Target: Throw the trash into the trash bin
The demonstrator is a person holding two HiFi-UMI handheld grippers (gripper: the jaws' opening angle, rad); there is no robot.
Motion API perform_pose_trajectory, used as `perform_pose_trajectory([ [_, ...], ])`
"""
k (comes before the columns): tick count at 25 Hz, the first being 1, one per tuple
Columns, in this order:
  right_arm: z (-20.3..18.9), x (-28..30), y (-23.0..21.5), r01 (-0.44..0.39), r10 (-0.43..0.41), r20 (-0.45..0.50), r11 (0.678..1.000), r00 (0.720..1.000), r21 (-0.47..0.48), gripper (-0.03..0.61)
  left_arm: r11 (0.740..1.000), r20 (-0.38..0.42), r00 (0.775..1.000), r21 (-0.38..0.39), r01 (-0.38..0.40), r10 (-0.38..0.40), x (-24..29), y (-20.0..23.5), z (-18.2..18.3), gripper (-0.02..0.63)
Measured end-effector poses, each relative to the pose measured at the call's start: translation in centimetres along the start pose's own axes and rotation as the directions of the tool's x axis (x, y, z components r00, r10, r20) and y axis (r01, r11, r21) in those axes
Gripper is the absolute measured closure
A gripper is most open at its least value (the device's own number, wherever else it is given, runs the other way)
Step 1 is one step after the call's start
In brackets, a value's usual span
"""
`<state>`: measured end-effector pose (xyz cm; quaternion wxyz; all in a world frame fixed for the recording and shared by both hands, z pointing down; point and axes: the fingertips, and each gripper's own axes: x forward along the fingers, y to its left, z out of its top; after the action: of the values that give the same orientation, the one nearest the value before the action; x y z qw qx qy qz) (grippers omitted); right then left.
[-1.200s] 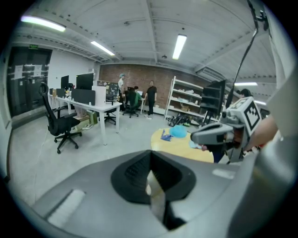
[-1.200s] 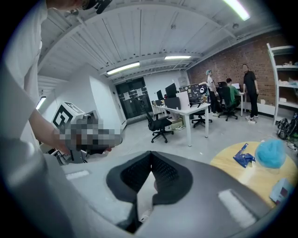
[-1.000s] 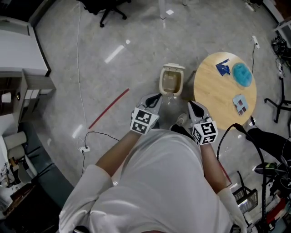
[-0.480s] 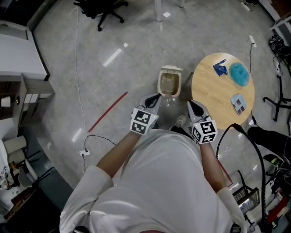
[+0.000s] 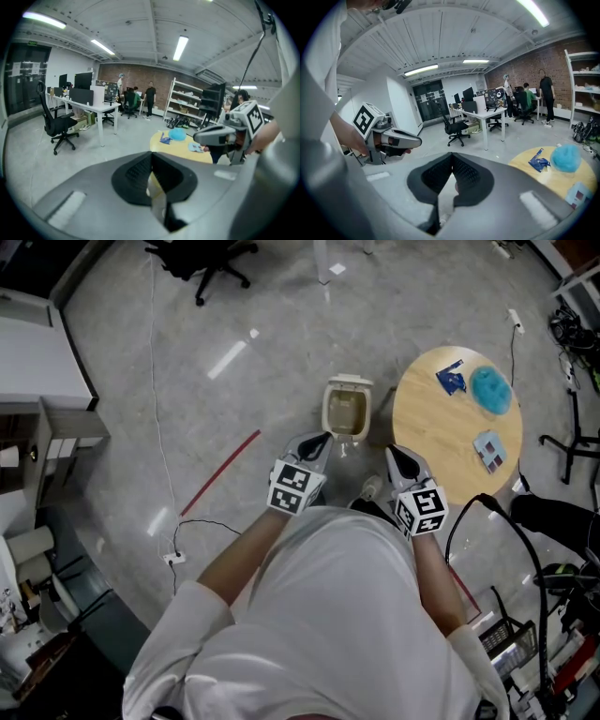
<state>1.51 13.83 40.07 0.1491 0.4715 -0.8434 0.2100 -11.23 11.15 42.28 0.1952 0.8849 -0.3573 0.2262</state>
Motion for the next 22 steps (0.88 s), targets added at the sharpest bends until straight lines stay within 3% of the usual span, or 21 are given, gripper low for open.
perform_pose_trajectory([
  [13, 0.0, -0.6, 0.0, 0.135, -0.136, 0.020, 0.989, 0.990, 0.053, 0.577, 0.988, -0.035, 0.989, 0.050, 0.144, -0.143, -0.7, 0.2, 0.4, 0.611],
  [22, -0.6, -2.6, -0.6, 0.291, -0.299, 0.059, 0.949, 0.952, 0.121, 0.577, 0.944, -0.095, 0.956, 0.155, 0.290, -0.277, -0.3, -1.8, 0.8, 0.611],
])
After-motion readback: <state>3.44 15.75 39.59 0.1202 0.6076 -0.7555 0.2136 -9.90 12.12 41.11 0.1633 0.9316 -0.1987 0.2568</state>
